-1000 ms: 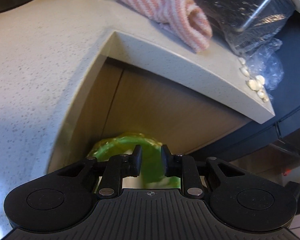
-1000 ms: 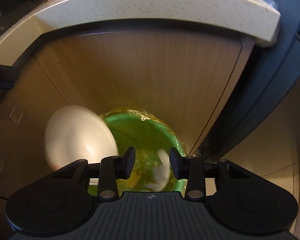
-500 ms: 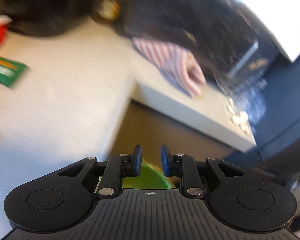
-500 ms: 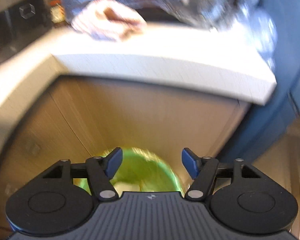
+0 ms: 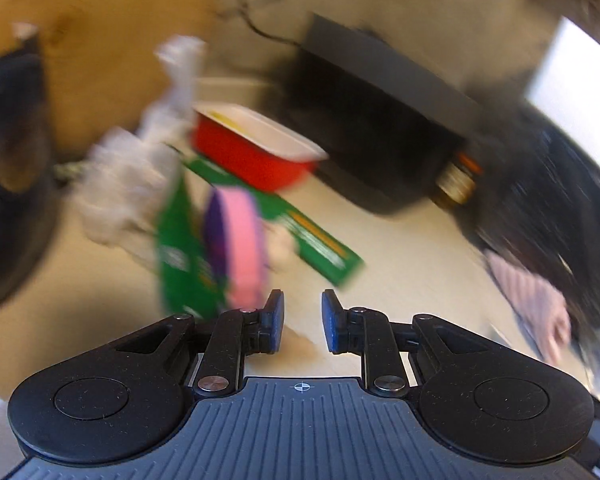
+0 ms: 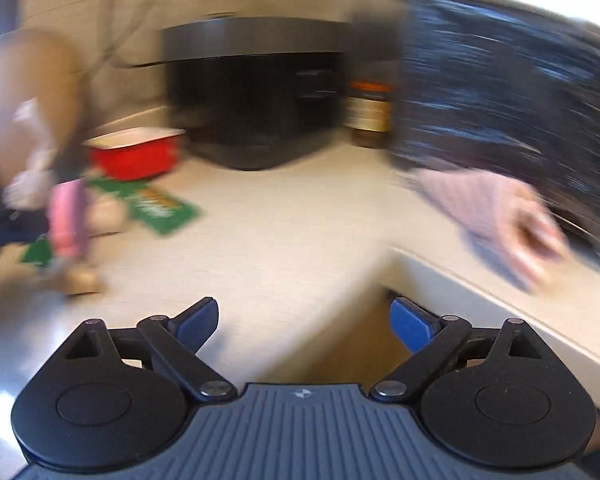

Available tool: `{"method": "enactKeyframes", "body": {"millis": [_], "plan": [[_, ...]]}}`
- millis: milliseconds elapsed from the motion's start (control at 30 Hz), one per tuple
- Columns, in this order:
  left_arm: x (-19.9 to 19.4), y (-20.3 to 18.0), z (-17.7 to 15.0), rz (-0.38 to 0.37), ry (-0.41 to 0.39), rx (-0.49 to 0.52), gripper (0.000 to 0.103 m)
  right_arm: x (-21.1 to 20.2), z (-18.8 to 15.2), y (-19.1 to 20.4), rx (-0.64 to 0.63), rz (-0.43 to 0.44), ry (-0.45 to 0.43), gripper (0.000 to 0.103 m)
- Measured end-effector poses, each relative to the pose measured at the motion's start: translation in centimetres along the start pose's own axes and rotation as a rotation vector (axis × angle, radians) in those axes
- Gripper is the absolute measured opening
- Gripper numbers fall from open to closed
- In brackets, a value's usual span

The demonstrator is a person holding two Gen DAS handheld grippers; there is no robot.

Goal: Collect trash
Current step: 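Grasp the pink-purple sponge with the left gripper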

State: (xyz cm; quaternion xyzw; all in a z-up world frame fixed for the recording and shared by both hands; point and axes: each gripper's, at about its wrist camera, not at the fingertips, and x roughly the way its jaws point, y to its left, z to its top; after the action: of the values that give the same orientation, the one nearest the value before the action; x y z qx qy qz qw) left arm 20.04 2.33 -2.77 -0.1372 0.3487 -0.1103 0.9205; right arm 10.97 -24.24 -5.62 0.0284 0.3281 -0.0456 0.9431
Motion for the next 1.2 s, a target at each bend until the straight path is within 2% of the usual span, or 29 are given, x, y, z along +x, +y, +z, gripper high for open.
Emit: {"method": "enactKeyframes", "body": {"millis": [100,167,300,400,500,800,933,1033,1067,1133,1200], "plan": [[0.5,0.7,1.6,0.045,-0.043,-0.007,0.023,1.0,1.0,2.5,-0.056,0.051,-0.01,0.093],[1.6,0.3,2.4,0.085,-0.052,0.026,0.023,1.5,1.3,3.6,-0.083,0.072,-0.023,0.093],[4.6,-1.4,3.0,0.168,-0.025,0.137,0.023,1.9,1.2,4.3,-0.111,0.117,-0.02,0.093],[7.0,-2.5,2.6,0.24,0.01,0.259,0.026,2.4,0.8,4.1,-0.124,0.106,-0.013,0.093],[7.6,-3.6,1.9,0.307,-0.017,0.358,0.026,2.9,0.6,3.3,-0.122,0.099,-0.016,0.093],[7.0,-2.2,1.4,0.355,-0.043,0.31,0.027,4.2,0.5,0.8,-0.067,0.102,0.012,0.093],[5.7,1.1,0.8,0.351,-0.031,0.182,0.029,4.8,0.6,1.2,-0.072,0.136,0.012,0.093],[4.8,2.5,1.1,0.305,-0.033,0.107,0.03,5.7,0.9,1.9,-0.062,0.168,0.03,0.093],[4.3,2.8,1.4,0.277,-0.048,0.072,0.029,5.8,0.9,2.2,-0.06,0.178,0.034,0.093],[2.7,2.9,1.8,0.206,-0.127,0.029,0.029,5.8,1.0,2.7,-0.065,0.192,0.031,0.093],[1.9,2.2,2.4,0.154,-0.169,0.052,0.029,5.8,0.9,3.2,-0.072,0.203,0.03,0.093]]}}
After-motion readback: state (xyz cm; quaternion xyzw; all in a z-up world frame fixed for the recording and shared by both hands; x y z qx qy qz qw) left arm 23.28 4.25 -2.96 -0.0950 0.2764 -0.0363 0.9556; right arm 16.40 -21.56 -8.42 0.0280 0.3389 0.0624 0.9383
